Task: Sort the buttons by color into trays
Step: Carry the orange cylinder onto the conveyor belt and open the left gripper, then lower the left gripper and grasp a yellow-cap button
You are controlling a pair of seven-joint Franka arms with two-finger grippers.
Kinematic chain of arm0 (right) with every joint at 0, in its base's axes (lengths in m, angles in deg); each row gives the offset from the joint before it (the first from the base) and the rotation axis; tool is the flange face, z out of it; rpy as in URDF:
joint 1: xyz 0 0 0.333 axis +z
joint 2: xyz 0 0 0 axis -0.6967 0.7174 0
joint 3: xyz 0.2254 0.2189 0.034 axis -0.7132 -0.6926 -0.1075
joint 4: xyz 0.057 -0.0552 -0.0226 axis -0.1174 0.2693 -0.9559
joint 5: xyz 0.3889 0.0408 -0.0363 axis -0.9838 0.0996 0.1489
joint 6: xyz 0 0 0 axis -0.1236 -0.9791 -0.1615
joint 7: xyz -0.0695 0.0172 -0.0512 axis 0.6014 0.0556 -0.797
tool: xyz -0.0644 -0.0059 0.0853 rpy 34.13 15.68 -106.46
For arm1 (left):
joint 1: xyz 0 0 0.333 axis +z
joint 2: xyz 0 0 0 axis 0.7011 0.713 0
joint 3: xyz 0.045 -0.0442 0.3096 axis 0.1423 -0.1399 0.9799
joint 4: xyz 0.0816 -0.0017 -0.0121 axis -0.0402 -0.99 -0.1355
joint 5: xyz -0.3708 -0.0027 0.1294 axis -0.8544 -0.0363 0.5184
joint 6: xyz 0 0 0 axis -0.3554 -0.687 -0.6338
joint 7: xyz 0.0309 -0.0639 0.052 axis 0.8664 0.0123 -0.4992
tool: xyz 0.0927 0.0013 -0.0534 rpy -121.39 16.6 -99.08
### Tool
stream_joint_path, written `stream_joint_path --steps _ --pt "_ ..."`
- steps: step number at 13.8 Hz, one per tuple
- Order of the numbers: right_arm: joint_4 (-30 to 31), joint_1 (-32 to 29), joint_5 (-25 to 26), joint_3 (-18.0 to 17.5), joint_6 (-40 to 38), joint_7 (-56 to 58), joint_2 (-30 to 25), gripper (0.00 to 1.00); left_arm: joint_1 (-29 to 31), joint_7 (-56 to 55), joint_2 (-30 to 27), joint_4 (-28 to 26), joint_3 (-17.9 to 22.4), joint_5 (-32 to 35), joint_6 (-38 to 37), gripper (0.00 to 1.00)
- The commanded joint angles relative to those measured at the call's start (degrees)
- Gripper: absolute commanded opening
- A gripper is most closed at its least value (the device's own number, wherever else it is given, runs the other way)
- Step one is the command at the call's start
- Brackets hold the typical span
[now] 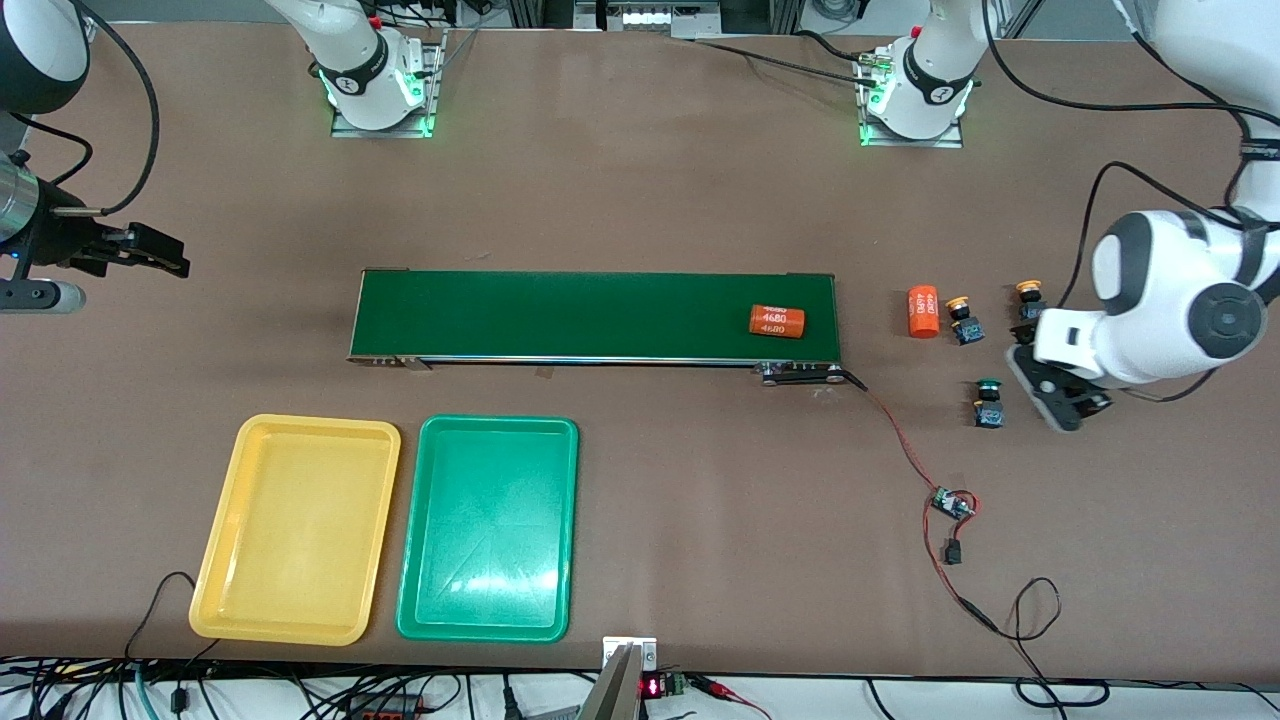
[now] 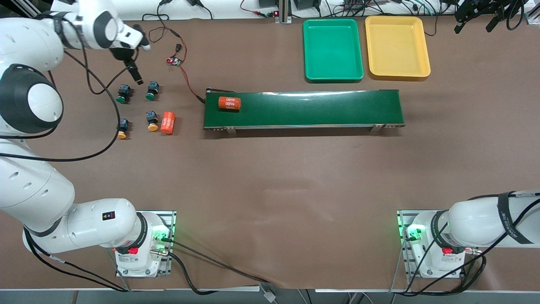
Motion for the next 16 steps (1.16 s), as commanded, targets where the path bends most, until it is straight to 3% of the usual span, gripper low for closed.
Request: stream_joint_path --steps 1,5,8,12,16 --pt "-1.04 -0.28 -0.79 -0.14 -0.45 0.7 0.42 1.0 1.37 -13.17 -0.77 -3.95 1.05 -0.35 0.67 1.0" --pt "-0.95 -0.11 -0.79 -0.14 -0.45 0.7 0.42 1.0 1.37 -31.92 -2.36 -9.67 1.15 -3.25 1.37 1.0" --pt "-0.95 -0.2 -0.79 -0.14 -0.37 0.7 0.42 1.0 1.28 -41.5 -2.62 -10.73 1.15 -3.52 1.64 1.0" --pt "-0.87 -0.2 -0.79 -0.14 -0.37 0.7 0.42 1.0 1.2 -43.37 -2.01 -14.94 1.15 -4.66 9.17 1.0" --pt "-0.78 -0.11 -0.79 -0.14 -0.37 0.7 0.42 1.0 0.49 -44.43 -1.75 -15.83 0.97 -6.07 9.81 1.0"
